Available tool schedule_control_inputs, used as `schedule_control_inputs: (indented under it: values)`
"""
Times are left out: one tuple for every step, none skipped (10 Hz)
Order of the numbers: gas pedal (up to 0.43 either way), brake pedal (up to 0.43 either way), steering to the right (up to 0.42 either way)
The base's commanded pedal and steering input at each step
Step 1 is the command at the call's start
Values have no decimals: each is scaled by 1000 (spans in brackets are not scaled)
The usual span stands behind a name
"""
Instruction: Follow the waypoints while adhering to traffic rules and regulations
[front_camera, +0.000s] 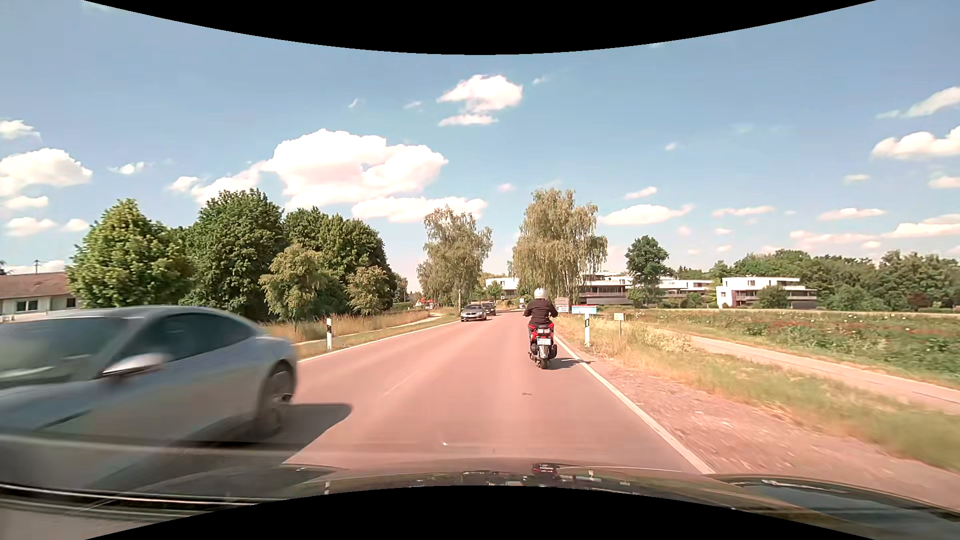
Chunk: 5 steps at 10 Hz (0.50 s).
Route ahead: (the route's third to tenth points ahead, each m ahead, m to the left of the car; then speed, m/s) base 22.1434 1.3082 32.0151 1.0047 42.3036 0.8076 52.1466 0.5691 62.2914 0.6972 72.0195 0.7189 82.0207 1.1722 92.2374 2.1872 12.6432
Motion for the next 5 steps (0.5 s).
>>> schedule_control_inputs:
  values:
    - [150, 12, 12]
    - [150, 12, 12]
    - [150, 12, 11]
    - [150, 12, 11]
    - [150, 6, 11]
